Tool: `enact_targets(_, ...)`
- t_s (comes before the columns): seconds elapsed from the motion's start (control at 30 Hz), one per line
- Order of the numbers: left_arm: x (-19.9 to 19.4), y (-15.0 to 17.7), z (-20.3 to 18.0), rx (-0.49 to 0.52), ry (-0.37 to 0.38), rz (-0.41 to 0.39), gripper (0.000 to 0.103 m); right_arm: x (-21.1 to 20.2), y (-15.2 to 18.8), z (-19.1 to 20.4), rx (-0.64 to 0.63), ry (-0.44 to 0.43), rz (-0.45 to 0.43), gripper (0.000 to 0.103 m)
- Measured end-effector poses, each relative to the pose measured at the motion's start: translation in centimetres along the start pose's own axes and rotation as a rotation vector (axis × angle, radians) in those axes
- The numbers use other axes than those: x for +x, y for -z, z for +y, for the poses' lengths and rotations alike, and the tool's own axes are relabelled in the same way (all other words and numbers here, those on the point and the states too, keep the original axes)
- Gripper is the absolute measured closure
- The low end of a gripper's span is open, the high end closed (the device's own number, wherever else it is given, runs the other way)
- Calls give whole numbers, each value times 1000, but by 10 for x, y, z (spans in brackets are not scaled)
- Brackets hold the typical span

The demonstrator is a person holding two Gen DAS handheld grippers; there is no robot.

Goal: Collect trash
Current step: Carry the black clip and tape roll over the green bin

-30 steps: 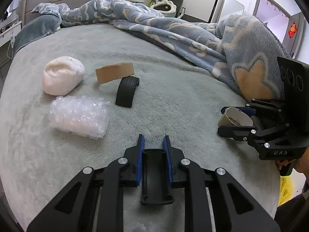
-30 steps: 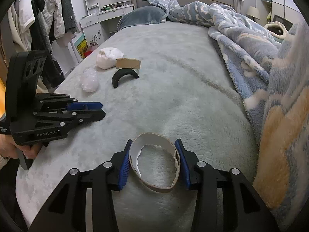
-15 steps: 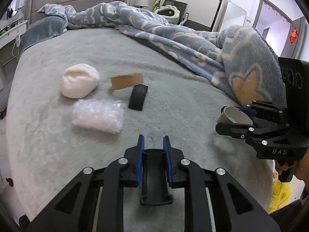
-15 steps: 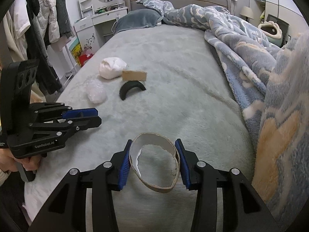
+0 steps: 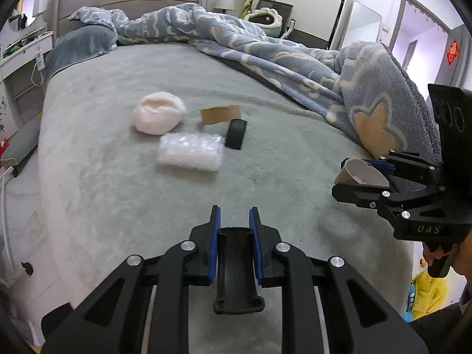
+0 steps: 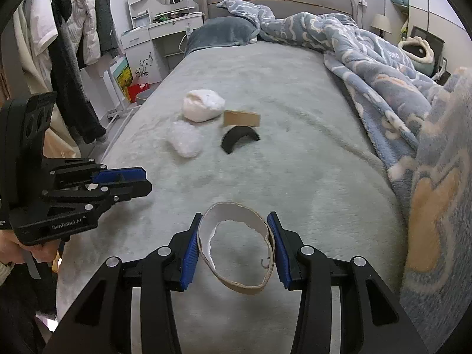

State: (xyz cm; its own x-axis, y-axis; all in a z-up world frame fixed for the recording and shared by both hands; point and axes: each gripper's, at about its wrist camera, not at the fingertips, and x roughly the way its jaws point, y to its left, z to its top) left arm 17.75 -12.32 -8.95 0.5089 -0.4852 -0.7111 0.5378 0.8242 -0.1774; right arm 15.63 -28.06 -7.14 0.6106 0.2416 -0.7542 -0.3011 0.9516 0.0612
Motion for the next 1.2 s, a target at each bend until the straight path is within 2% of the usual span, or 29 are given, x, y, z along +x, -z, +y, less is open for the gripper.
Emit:
enact_targets(0.43,-49,19,27,-28,-33,-13,82,-1,-3,48,-16,-17,-6,59)
enact_targets(0.7,-77,36,50,-38,-81,-16,82,3,-8,88,-36,-41,-15,59)
enact_targets(1.2,-117,72,113,-103,-164,32,82,22,-20,162,-93,-94,-5,59)
